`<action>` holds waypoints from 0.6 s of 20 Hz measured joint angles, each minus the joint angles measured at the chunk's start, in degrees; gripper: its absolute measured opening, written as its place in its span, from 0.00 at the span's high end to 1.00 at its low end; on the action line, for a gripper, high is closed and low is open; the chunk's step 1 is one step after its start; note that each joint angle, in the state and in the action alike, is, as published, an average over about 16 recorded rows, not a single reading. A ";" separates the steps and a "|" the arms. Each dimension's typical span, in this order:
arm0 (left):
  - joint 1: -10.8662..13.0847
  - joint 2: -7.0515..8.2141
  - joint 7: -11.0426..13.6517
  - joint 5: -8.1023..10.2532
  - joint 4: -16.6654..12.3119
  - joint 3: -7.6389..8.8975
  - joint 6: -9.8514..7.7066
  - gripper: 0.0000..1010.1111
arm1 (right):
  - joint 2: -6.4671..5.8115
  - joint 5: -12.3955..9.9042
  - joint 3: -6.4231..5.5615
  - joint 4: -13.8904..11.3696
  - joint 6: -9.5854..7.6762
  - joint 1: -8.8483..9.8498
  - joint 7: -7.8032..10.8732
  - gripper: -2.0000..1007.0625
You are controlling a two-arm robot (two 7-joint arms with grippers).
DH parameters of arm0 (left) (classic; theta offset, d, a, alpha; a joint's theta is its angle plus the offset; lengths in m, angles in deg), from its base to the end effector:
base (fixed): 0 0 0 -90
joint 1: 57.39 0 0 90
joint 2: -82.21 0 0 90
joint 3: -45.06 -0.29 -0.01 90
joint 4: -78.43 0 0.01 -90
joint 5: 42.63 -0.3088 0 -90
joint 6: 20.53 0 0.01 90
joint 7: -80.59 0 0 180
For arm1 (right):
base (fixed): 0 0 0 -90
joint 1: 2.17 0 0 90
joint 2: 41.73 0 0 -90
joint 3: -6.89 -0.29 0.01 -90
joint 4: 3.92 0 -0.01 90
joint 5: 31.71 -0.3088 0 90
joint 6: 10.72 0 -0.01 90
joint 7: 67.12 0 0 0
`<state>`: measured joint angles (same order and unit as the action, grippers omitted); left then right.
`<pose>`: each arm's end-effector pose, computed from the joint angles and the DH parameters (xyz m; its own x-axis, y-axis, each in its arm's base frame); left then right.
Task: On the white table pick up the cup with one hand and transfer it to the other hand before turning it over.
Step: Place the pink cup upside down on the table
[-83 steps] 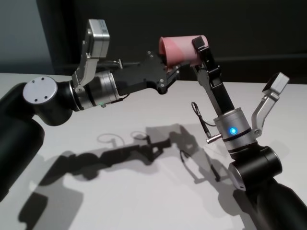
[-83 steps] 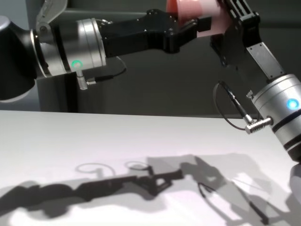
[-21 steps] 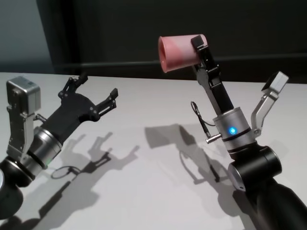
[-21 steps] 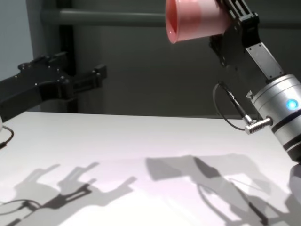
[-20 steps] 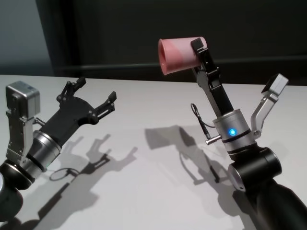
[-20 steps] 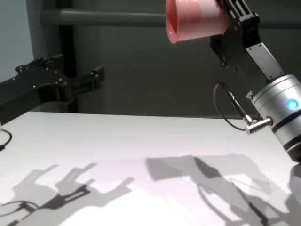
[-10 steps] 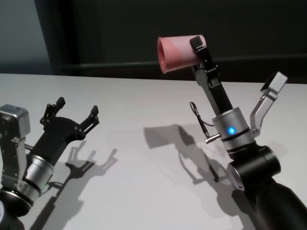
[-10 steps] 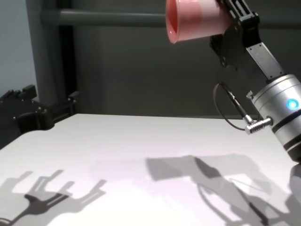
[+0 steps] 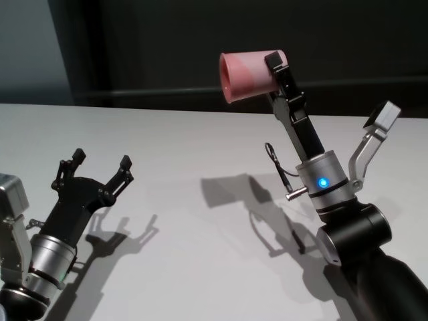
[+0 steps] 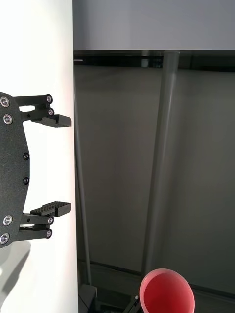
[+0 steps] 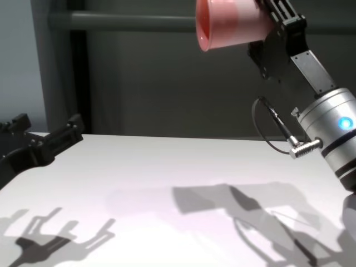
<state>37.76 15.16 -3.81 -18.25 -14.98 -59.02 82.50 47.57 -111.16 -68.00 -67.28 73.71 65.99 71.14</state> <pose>0.2917 0.0360 -0.3152 0.3343 0.9412 -0.0491 -0.9388 0.3279 -0.1051 0.4247 0.0712 -0.3069 0.6849 0.0347 -0.7278 0.6448 0.4362 0.6276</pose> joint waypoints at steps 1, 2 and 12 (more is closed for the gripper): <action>0.16 -0.22 0.21 0.20 0.14 0.13 0.41 0.01 | 0.00 0.00 0.00 0.00 0.00 0.00 0.00 0.25; 0.28 -0.40 0.44 0.40 0.28 0.24 0.78 0.01 | 0.00 0.00 0.00 0.00 0.00 0.00 0.00 0.25; 0.34 -0.93 1.78 1.40 1.02 0.46 2.31 0.01 | -0.59 0.58 0.46 -0.29 0.34 0.03 -0.22 0.25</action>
<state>38.11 14.23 -2.03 -16.85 -13.96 -58.56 84.81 46.97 -110.58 -67.54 -67.57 74.05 66.03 70.91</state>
